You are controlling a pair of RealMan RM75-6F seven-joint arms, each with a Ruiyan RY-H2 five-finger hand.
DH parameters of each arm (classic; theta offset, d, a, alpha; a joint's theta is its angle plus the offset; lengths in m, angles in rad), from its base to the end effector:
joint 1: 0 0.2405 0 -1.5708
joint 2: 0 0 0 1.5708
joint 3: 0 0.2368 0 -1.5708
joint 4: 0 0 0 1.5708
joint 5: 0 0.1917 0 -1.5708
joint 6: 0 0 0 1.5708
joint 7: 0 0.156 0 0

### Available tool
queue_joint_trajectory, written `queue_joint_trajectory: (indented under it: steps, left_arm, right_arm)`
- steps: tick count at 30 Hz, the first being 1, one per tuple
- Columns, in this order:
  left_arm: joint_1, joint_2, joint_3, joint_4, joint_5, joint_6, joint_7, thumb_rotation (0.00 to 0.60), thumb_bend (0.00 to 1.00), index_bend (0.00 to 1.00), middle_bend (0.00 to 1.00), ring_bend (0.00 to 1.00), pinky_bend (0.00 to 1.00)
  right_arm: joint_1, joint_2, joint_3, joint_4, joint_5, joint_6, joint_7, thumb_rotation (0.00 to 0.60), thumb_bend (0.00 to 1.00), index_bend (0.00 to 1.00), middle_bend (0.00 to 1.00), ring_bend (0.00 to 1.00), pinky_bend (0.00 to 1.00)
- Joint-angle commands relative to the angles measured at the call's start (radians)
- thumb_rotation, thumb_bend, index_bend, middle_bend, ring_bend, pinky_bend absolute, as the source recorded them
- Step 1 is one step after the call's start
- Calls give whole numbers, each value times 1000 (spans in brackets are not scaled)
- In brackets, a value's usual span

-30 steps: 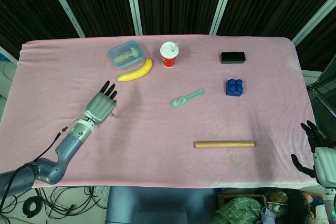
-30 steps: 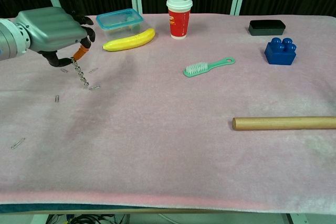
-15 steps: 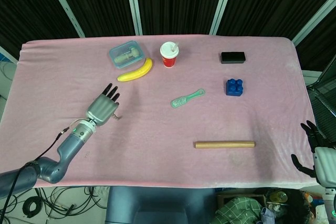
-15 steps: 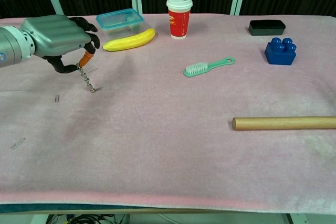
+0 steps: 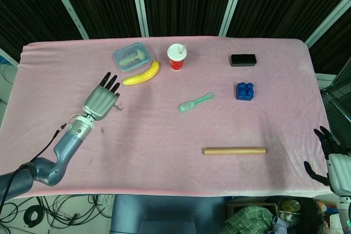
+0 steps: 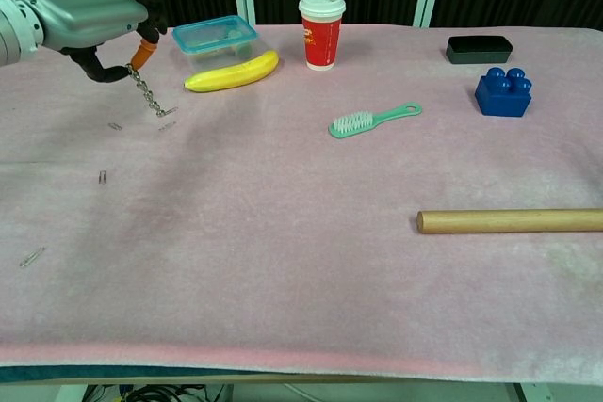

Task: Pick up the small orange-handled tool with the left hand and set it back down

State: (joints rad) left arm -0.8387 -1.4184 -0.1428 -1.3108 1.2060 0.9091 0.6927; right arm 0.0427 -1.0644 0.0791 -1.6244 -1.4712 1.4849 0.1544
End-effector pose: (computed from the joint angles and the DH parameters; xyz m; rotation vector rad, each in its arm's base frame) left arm -0.1456 0.3890 0.0495 -1.9447 -0.2296 -0.5484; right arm -0.2969 -0.1833 0.1889 1.2754 -0.9980 0.9717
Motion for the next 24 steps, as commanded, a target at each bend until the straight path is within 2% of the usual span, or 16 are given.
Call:
queue_joint_trajectory:
  steps: [1, 5, 11, 15, 19, 24]
  left_arm:
    - [-13, -8, -13, 39, 2, -5, -30, 600, 416, 578, 194, 0, 0]
    - [-18, -28, -17, 90, 8, -19, -100, 600, 416, 578, 195, 0, 0]
    - [-11, -78, -26, 191, -9, -68, -272, 600, 416, 577, 195, 0, 0]
    - [-8, -122, -27, 291, -12, -104, -385, 600, 415, 576, 195, 0, 0]
    - [-13, -157, -9, 370, 27, -108, -439, 600, 416, 576, 195, 0, 0]
    - [-16, -177, 5, 407, 58, -106, -474, 600, 416, 576, 195, 0, 0]
  right_arm:
    - [0, 0, 0, 0, 1, 0, -1, 600, 274, 0, 0, 149, 235]
    - [0, 0, 2, 2, 4, -1, 1, 600, 273, 0, 0, 149, 235]
    - [1, 1, 2, 2, 5, -4, 6, 600, 273, 0, 0, 149, 235]
    - [0, 1, 2, 1, 6, -3, 6, 600, 273, 0, 0, 149, 235]
    - [0, 1, 3, -1, 10, -4, 5, 600, 273, 0, 0, 149, 235]
    - [0, 1, 3, -1, 10, -5, 5, 600, 273, 0, 0, 149, 235]
